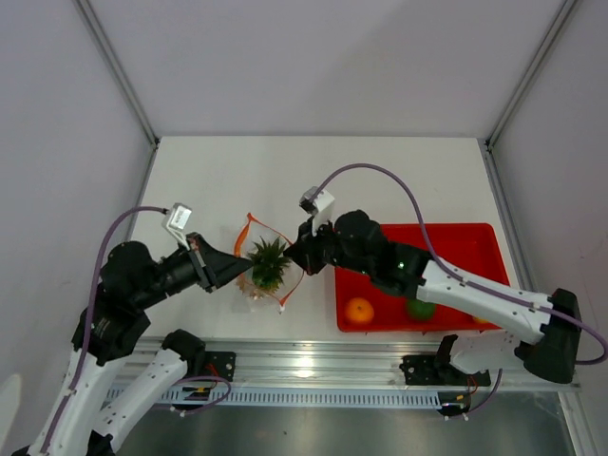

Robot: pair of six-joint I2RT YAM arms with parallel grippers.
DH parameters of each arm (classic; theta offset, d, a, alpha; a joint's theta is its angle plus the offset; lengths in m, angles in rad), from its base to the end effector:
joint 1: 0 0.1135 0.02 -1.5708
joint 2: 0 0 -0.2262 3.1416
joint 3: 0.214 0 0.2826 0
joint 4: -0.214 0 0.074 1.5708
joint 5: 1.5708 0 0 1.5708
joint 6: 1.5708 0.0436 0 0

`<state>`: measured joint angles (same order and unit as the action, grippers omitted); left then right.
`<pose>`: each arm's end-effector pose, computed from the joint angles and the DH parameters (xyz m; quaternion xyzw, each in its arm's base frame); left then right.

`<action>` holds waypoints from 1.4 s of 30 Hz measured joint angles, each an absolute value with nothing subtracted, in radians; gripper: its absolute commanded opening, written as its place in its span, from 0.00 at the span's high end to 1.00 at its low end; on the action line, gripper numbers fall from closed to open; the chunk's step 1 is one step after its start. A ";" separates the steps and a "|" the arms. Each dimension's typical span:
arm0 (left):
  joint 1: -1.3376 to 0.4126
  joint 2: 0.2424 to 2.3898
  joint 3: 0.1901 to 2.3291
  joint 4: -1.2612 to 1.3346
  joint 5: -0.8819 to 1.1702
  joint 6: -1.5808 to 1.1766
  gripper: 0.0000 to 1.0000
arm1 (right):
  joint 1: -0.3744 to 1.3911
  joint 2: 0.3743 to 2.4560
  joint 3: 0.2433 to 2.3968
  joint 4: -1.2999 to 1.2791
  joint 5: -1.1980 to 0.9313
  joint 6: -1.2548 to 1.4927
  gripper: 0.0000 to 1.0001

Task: Place the food in the zip-top bag and seal the zipper
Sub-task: Adjust the zipper on the food storage bag.

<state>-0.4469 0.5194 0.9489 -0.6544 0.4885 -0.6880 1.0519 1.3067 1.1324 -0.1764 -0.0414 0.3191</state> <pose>0.1349 -0.0873 0.3702 0.0584 0.7714 -0.4845 0.4084 0.1739 0.3081 0.3027 -0.3046 0.7608 0.3757 0.4327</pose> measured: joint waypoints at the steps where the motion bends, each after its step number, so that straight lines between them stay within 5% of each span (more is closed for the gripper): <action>1: -0.447 0.500 0.950 -0.652 0.476 -0.688 0.99 | 1.073 1.274 1.125 -0.160 -0.019 0.311 1.00; 9: -0.447 0.499 0.804 -0.682 0.391 -0.659 0.99 | 1.071 1.231 1.038 -0.081 0.066 0.290 1.00; 26: -0.447 0.465 0.908 -0.699 0.338 -0.620 0.99 | 1.171 1.322 1.210 -0.101 0.177 0.208 1.00; 36: -0.447 0.390 0.680 -0.713 0.322 -0.628 0.99 | 1.142 1.374 1.202 -0.143 0.174 0.274 1.00; 42: -0.447 0.382 0.782 -0.778 0.247 -0.581 0.91 | 1.142 1.397 1.202 -0.165 0.107 0.342 1.00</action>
